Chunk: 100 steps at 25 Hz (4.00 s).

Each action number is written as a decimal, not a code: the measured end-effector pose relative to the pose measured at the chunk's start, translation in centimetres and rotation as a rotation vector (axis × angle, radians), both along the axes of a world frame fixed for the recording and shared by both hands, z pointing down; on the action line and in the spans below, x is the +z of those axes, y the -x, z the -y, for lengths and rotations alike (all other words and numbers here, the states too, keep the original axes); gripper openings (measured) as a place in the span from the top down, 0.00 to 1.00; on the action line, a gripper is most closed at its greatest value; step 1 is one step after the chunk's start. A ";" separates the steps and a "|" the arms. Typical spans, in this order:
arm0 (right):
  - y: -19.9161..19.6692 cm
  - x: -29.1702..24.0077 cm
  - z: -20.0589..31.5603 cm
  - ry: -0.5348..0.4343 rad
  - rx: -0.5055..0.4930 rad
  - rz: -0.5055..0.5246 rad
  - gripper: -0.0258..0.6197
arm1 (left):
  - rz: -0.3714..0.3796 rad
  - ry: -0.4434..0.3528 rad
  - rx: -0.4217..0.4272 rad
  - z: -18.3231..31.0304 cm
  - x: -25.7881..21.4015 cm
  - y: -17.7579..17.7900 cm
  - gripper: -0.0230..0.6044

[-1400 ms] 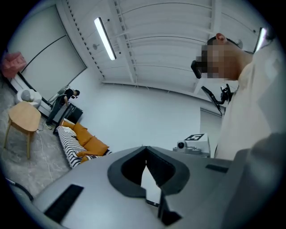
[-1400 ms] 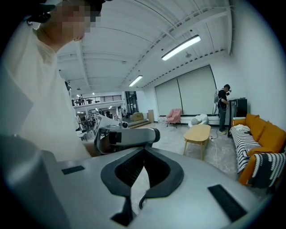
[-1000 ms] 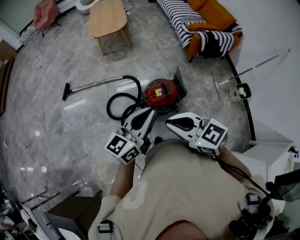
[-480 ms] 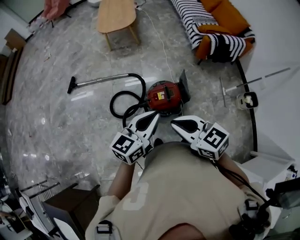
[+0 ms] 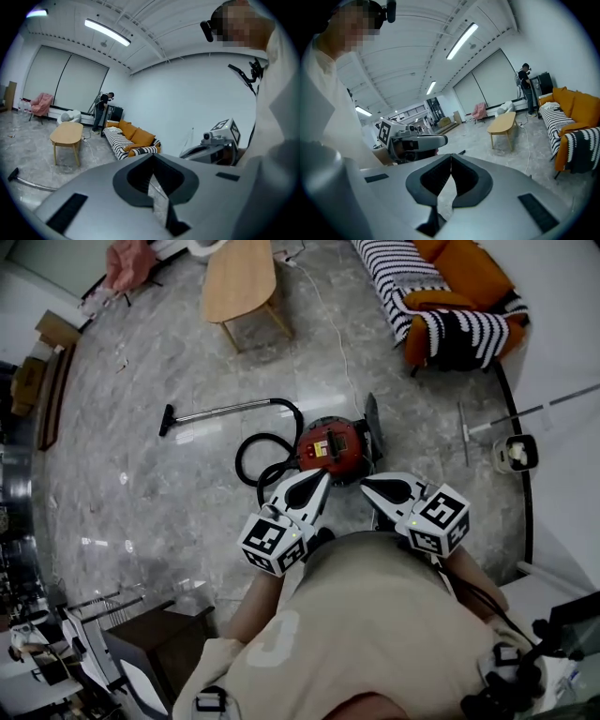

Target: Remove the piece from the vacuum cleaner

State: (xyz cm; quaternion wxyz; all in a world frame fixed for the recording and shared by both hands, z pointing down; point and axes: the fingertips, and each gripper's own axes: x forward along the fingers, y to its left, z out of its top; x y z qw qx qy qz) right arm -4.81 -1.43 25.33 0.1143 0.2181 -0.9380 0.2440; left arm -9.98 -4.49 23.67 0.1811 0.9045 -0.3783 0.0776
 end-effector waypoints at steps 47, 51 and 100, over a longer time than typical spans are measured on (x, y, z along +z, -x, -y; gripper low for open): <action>-2.4 34.9 10.8 0.683 -0.026 -0.310 0.95 | 0.343 0.442 0.039 11.0 30.5 2.8 0.96; -2.4 39.3 10.6 0.703 0.009 -0.359 0.95 | 0.364 0.453 0.041 11.4 33.4 3.5 0.96; -6.9 61.0 26.8 0.549 0.219 -0.746 0.57 | 0.350 0.497 0.051 10.8 48.6 0.8 0.96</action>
